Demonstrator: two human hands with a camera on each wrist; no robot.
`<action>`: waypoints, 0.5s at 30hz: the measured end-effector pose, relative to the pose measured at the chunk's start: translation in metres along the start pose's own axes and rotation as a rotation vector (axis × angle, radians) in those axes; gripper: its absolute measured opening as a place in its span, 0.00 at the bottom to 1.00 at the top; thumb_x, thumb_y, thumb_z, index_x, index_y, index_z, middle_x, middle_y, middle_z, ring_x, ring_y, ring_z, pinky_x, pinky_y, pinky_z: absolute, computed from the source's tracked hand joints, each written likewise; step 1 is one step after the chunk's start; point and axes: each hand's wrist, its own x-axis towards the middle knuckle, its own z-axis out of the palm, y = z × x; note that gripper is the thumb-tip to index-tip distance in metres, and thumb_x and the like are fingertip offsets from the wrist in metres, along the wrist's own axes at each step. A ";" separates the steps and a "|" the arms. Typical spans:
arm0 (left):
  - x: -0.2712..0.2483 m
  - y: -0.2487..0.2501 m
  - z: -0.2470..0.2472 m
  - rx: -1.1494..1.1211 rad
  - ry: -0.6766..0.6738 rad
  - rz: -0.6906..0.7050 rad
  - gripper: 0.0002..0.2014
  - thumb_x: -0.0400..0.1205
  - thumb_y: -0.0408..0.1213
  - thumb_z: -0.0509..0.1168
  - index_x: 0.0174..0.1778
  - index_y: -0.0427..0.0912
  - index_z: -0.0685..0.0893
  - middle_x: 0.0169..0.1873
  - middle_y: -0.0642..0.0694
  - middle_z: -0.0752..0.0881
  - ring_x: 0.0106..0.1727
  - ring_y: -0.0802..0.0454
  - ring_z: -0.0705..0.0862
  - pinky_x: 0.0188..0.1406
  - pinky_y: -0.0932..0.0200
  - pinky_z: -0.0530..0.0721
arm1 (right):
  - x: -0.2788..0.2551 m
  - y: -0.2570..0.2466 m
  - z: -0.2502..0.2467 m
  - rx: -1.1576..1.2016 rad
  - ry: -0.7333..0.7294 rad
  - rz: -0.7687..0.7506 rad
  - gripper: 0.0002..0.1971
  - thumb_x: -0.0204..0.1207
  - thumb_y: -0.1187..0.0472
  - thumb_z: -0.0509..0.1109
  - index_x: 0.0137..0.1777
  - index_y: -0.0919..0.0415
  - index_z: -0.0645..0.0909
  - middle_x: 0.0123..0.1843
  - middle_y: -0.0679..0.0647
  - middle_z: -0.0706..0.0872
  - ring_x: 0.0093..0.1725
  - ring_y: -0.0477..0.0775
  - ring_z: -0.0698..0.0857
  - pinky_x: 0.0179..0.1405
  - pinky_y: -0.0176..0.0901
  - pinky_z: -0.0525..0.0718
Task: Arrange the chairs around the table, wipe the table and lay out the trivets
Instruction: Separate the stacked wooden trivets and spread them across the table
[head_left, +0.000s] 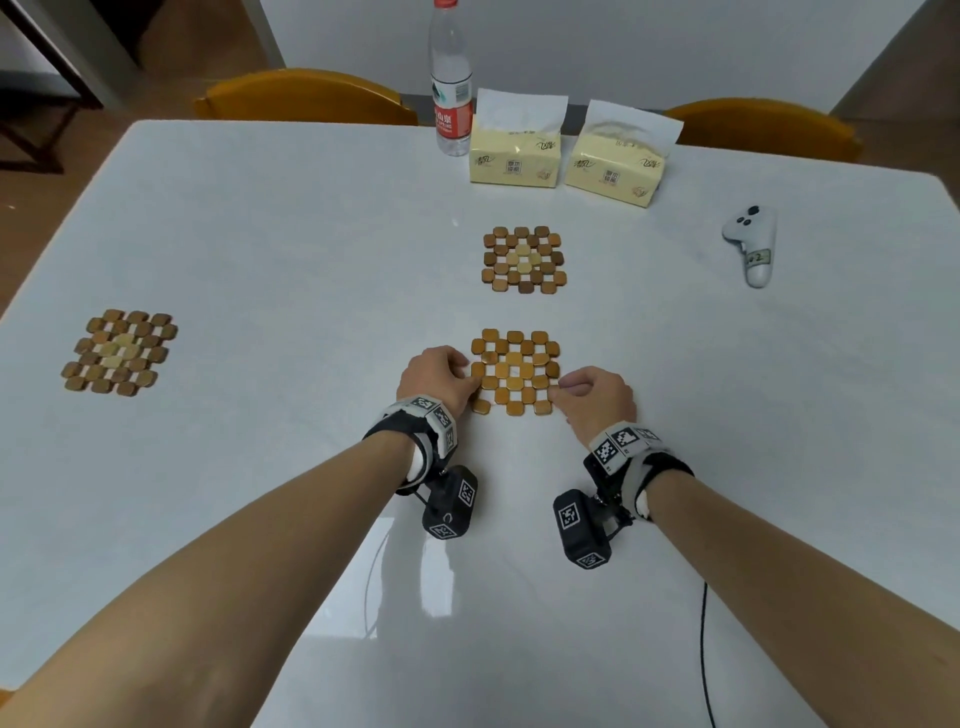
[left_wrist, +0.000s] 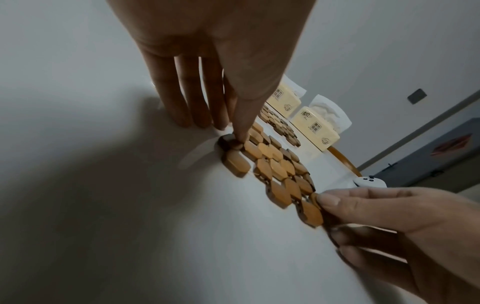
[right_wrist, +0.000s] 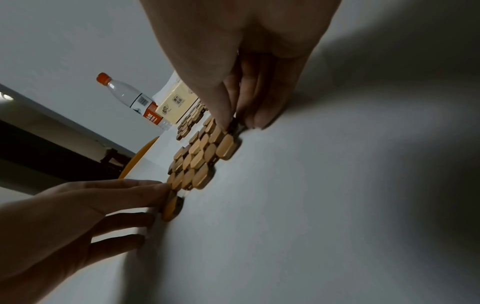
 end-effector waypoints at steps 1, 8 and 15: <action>-0.001 0.000 -0.001 0.003 0.004 -0.005 0.11 0.74 0.45 0.74 0.51 0.49 0.86 0.42 0.53 0.87 0.45 0.52 0.85 0.47 0.55 0.85 | -0.001 -0.001 -0.002 -0.039 -0.005 -0.003 0.07 0.68 0.55 0.81 0.41 0.51 0.85 0.36 0.45 0.88 0.38 0.50 0.88 0.40 0.41 0.87; 0.000 0.005 -0.005 -0.004 -0.010 -0.026 0.10 0.75 0.44 0.72 0.51 0.49 0.87 0.42 0.53 0.87 0.46 0.52 0.85 0.45 0.58 0.82 | 0.004 -0.004 -0.002 -0.032 -0.070 0.031 0.08 0.65 0.56 0.83 0.36 0.50 0.85 0.34 0.47 0.90 0.36 0.51 0.90 0.43 0.50 0.91; 0.010 0.013 -0.017 -0.062 -0.060 -0.102 0.07 0.74 0.43 0.67 0.45 0.51 0.88 0.41 0.54 0.88 0.45 0.52 0.86 0.48 0.56 0.85 | 0.017 -0.019 -0.014 0.059 -0.064 0.099 0.08 0.71 0.51 0.74 0.37 0.54 0.86 0.28 0.51 0.89 0.28 0.53 0.88 0.38 0.58 0.92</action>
